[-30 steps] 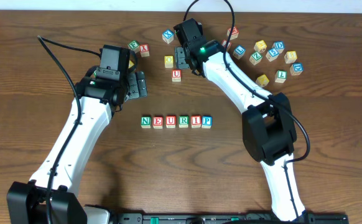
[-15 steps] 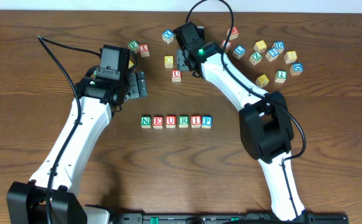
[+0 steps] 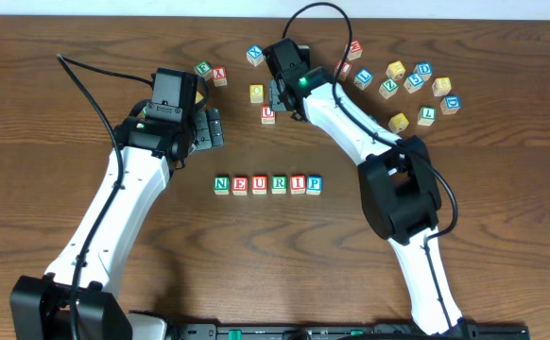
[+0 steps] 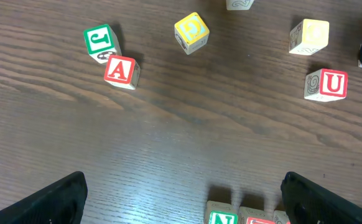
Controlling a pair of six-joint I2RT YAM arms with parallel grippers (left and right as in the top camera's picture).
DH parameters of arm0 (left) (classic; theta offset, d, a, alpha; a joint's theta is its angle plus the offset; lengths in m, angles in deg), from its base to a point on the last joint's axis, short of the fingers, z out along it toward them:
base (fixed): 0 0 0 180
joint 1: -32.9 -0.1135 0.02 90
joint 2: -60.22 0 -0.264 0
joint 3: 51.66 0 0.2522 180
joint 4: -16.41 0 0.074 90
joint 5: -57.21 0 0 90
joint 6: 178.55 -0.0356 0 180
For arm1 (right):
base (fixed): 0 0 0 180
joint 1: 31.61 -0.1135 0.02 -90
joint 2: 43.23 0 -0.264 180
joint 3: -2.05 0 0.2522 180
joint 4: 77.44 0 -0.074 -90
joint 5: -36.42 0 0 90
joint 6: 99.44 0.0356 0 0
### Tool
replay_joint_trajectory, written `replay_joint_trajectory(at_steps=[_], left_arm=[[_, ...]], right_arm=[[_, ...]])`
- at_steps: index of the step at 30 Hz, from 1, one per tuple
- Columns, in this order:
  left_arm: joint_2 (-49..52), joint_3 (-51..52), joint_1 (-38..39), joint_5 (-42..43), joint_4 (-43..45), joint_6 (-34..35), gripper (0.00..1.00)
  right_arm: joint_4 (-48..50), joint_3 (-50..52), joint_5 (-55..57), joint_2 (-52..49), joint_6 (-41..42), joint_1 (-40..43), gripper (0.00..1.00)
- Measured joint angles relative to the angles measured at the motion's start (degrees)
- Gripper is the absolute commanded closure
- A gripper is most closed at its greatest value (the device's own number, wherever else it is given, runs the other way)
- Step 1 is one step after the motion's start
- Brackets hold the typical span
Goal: Spell out NEURIPS
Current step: 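Position the right gripper above the yellow S block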
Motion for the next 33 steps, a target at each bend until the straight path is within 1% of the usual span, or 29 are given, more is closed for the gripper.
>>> replay_joint_trajectory(at_steps=[6,30,33], left_arm=[[0.0,0.0,0.0,0.0,0.0,0.0,0.02],[0.0,0.0,0.0,0.0,0.0,0.0,0.02],[0.0,0.0,0.0,0.0,0.0,0.0,0.02]], right_arm=[[0.5,0.0,-0.1,-0.1,0.0,0.0,0.32],[1.6,0.0,-0.5,-1.0,0.9,0.0,0.32],[1.6,0.0,-0.6,-1.3,0.9,0.0,0.35]])
